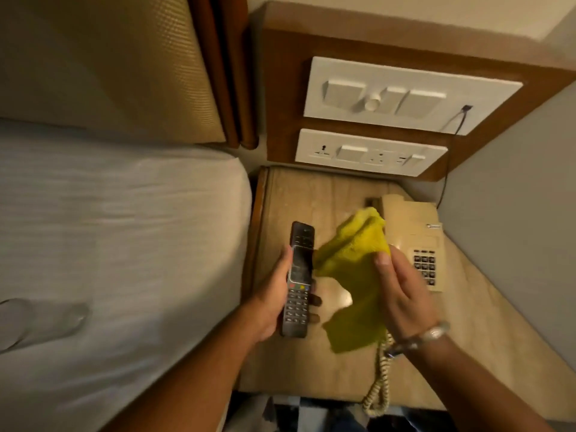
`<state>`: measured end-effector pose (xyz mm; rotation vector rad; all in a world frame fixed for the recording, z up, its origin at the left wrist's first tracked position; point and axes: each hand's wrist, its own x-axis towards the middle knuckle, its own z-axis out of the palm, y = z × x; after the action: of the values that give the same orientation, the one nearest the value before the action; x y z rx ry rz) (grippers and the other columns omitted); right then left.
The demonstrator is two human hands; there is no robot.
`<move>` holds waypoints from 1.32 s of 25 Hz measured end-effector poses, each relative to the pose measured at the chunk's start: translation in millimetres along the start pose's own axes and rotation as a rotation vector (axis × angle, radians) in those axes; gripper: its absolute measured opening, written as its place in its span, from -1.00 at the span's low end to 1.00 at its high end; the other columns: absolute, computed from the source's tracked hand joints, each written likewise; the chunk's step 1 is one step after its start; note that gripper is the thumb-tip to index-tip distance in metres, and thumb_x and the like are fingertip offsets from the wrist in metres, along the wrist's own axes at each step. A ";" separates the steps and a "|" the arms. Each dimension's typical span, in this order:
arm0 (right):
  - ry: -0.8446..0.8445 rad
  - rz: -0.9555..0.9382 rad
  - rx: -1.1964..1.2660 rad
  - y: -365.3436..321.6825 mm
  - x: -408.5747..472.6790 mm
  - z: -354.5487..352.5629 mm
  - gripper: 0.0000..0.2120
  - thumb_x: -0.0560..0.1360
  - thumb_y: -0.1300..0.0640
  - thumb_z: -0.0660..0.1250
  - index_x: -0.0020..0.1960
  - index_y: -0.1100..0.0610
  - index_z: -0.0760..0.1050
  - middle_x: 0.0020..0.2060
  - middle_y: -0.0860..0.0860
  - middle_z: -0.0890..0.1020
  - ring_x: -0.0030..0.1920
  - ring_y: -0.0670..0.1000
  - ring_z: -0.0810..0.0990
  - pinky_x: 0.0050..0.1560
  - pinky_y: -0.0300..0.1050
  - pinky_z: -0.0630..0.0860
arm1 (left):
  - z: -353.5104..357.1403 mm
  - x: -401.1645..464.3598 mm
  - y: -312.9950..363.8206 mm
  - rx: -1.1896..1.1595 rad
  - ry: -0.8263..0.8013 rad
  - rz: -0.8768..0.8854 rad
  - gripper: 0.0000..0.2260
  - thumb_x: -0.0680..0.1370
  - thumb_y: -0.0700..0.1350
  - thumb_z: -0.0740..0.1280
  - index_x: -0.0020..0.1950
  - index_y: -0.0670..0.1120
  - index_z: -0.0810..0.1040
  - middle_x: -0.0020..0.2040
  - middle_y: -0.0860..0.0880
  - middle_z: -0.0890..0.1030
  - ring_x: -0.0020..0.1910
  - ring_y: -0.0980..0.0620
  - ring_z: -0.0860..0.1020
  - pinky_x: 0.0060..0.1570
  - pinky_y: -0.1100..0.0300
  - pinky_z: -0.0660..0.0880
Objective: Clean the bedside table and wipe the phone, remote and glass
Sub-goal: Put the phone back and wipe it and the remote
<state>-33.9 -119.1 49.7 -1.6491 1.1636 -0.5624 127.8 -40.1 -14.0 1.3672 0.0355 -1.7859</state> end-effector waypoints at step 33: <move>-0.226 0.182 0.342 126.7 32.6 -36.3 -0.52 0.34 -0.39 0.34 0.19 -0.23 0.55 0.15 -0.04 0.66 0.21 0.06 0.59 0.34 0.14 0.42 | 57.1 155.0 12.9 -0.452 0.104 0.192 -0.33 0.51 0.30 0.26 0.42 -0.17 0.44 0.28 -0.20 0.62 0.12 -0.08 0.67 0.02 0.08 0.62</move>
<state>-102.6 -169.5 -56.1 -1.2644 0.9783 -0.4198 87.7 -169.7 -109.0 1.0926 0.3330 -1.4354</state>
